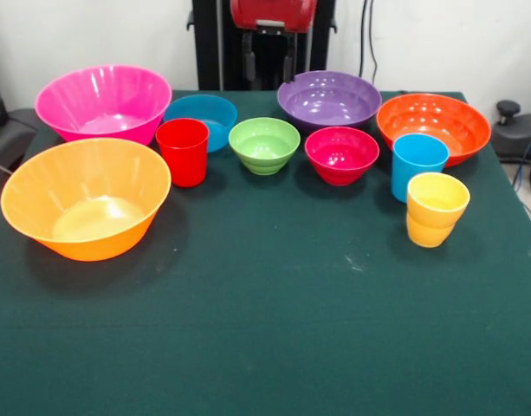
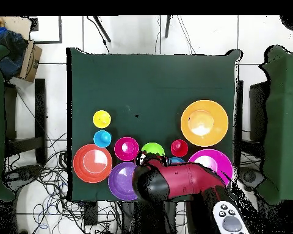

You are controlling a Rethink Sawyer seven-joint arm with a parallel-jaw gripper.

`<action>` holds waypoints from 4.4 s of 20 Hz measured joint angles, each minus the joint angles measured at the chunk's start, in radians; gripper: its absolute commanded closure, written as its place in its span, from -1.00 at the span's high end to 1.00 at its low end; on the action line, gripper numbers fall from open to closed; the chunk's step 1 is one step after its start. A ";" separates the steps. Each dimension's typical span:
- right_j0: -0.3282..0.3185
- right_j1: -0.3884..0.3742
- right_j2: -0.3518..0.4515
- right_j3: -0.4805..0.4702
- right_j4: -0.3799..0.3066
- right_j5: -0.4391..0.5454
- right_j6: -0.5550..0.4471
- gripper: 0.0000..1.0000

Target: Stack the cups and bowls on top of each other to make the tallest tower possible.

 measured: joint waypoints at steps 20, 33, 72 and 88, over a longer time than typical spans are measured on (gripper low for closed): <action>-0.013 -0.037 0.001 0.000 0.000 0.118 0.000 1.00; -0.013 -0.051 0.008 0.000 -0.001 0.121 0.000 1.00; -0.027 0.076 0.011 -0.010 -0.108 0.121 0.000 1.00; -0.082 0.057 0.078 -0.026 -0.093 0.173 0.000 1.00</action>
